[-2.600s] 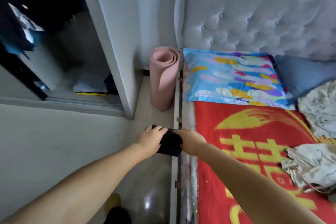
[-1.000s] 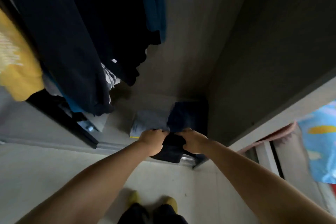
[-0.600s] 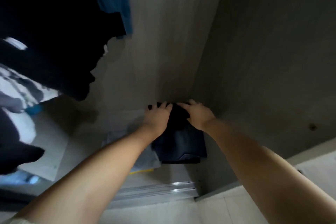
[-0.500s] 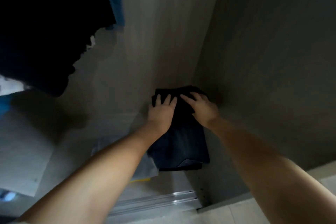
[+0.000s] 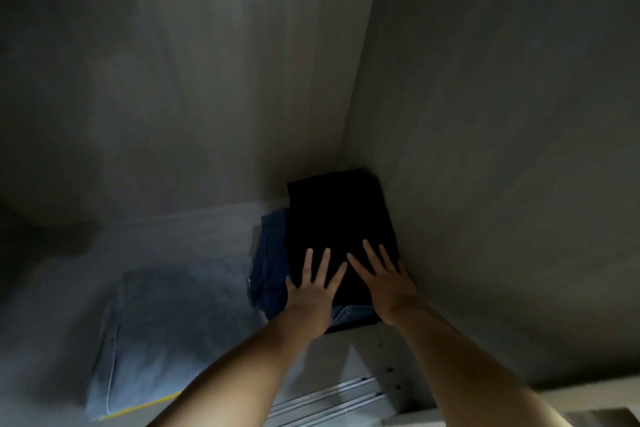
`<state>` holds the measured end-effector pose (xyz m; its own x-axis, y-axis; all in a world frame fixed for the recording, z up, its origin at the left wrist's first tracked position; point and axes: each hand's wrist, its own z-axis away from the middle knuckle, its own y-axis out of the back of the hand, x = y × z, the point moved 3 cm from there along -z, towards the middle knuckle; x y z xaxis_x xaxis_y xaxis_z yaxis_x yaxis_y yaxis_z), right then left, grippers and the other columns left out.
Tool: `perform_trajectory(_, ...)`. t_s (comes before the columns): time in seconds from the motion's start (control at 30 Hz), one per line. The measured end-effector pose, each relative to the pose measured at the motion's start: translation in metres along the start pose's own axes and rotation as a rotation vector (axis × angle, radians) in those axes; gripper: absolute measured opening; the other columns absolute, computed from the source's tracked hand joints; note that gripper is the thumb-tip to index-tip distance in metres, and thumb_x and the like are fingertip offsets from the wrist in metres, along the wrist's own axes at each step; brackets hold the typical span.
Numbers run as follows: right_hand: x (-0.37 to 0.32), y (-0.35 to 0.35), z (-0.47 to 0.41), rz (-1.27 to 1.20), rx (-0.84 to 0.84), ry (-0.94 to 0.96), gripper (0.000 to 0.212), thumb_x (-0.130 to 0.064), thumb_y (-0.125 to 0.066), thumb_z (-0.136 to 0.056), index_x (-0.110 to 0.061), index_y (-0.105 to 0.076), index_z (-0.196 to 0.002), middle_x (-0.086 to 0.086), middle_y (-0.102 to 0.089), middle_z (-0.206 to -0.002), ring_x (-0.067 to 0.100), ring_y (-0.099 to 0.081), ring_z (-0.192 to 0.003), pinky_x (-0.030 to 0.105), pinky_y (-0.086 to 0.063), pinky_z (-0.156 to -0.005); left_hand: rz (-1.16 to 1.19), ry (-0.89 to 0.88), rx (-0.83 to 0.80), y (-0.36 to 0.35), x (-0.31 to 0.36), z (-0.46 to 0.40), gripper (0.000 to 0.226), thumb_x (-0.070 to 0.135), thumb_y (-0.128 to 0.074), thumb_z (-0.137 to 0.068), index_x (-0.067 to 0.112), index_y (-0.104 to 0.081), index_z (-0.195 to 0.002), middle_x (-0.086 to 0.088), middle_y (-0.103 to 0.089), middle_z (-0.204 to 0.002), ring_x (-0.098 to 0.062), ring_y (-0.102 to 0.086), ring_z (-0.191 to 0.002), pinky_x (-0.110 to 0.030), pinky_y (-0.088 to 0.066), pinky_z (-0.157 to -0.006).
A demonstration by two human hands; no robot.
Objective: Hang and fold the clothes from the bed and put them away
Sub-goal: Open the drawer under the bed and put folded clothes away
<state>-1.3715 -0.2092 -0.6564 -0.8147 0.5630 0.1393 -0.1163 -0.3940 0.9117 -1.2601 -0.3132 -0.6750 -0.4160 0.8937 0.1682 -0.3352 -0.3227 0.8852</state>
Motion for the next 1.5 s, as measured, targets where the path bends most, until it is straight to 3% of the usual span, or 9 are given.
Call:
perform_trajectory(0.1,0.001,0.039,0.013,-0.065,-0.171,-0.028,0.096,-0.008,-0.055,-0.093,-0.036,0.017,-0.15,-0.002,0.028,-0.157,0.028,0.015,-0.147,0.046,-0.018,-0.116,0.035,-0.049,-0.081,0.036,0.0,0.018,0.085,0.038,-0.049,-0.096,0.032,0.016,-0.15,-0.003,0.029,-0.156,-0.032,0.024,-0.143,-0.063,-0.005,-0.113)
perform_trajectory(0.23,0.014,0.116,0.041,-0.105,-0.19,-0.049,0.079,-0.017,-0.047,-0.097,-0.034,0.008,-0.152,0.001,0.012,-0.161,0.027,-0.006,-0.148,0.046,-0.026,-0.112,0.07,-0.066,-0.019,0.112,0.004,0.054,0.074,0.033,-0.044,-0.098,0.028,0.006,-0.153,-0.008,-0.004,-0.16,-0.028,-0.005,-0.147,-0.051,-0.02,-0.114)
perform_trajectory(0.4,0.016,0.238,0.085,-0.156,-0.134,-0.035,0.059,-0.023,-0.044,-0.098,-0.022,-0.02,-0.151,0.01,-0.031,-0.15,0.03,-0.04,-0.131,0.039,-0.04,-0.101,0.072,-0.065,0.069,0.231,0.015,0.109,0.062,0.033,-0.045,-0.097,0.022,-0.016,-0.151,-0.012,-0.04,-0.14,-0.032,-0.041,-0.125,-0.044,-0.042,-0.092)
perform_trajectory(0.47,0.014,0.283,0.103,-0.164,-0.115,-0.025,0.045,-0.023,-0.042,-0.098,-0.02,-0.037,-0.143,0.009,-0.046,-0.139,0.028,-0.049,-0.122,0.036,-0.043,-0.095,0.053,-0.064,0.084,0.276,0.022,0.131,0.049,0.033,-0.043,-0.098,0.019,-0.032,-0.144,-0.012,-0.046,-0.133,-0.032,-0.047,-0.119,-0.041,-0.044,-0.086)
perform_trajectory(0.57,0.015,0.359,0.132,-0.175,-0.108,-0.018,0.043,-0.028,-0.042,-0.098,-0.022,-0.042,-0.14,0.005,-0.051,-0.138,0.025,-0.051,-0.123,0.034,-0.043,-0.097,0.042,-0.058,0.097,0.348,0.034,0.165,0.039,0.033,-0.04,-0.1,0.016,-0.048,-0.134,-0.011,-0.054,-0.126,-0.029,-0.056,-0.11,-0.035,-0.047,-0.081)
perform_trajectory(0.73,0.025,0.472,0.174,-0.175,0.046,-0.07,0.034,-0.033,-0.051,-0.092,-0.023,-0.057,-0.124,0.004,-0.06,-0.127,0.023,-0.056,-0.119,0.029,-0.043,-0.092,0.042,-0.026,0.234,0.462,0.05,0.221,0.032,0.033,-0.043,-0.098,0.017,-0.056,-0.123,-0.01,-0.061,-0.121,-0.03,-0.059,-0.11,-0.034,-0.047,-0.084)
perform_trajectory(0.83,0.023,0.512,0.197,-0.192,0.086,-0.095,0.04,-0.039,-0.048,-0.093,-0.021,-0.055,-0.128,0.005,-0.058,-0.13,0.024,-0.054,-0.121,0.033,-0.043,-0.095,0.024,-0.033,0.248,0.504,0.052,0.252,0.034,0.031,-0.042,-0.098,0.016,-0.056,-0.125,-0.01,-0.06,-0.124,-0.029,-0.058,-0.113,-0.034,-0.046,-0.088)
perform_trajectory(1.27,0.022,0.523,0.337,-0.236,0.193,-0.26,0.042,-0.045,-0.039,-0.095,-0.019,-0.059,-0.119,0.009,-0.062,-0.12,0.03,-0.059,-0.11,0.031,-0.039,-0.072,-0.072,-0.179,0.306,0.534,0.096,0.349,0.032,0.035,-0.045,-0.095,0.023,-0.059,-0.12,-0.007,-0.061,-0.123,-0.028,-0.059,-0.11,-0.032,-0.048,-0.084)
perform_trajectory(1.5,0.049,0.498,0.442,-0.262,0.201,-0.408,0.038,-0.041,-0.038,-0.097,-0.02,-0.061,-0.118,0.007,-0.064,-0.116,0.03,-0.062,-0.103,0.04,-0.054,-0.082,-0.152,-0.387,0.26,0.518,0.172,0.392,0.034,0.04,-0.043,-0.096,0.026,-0.053,-0.125,-0.003,-0.06,-0.122,-0.027,-0.058,-0.109,-0.032,-0.044,-0.079)
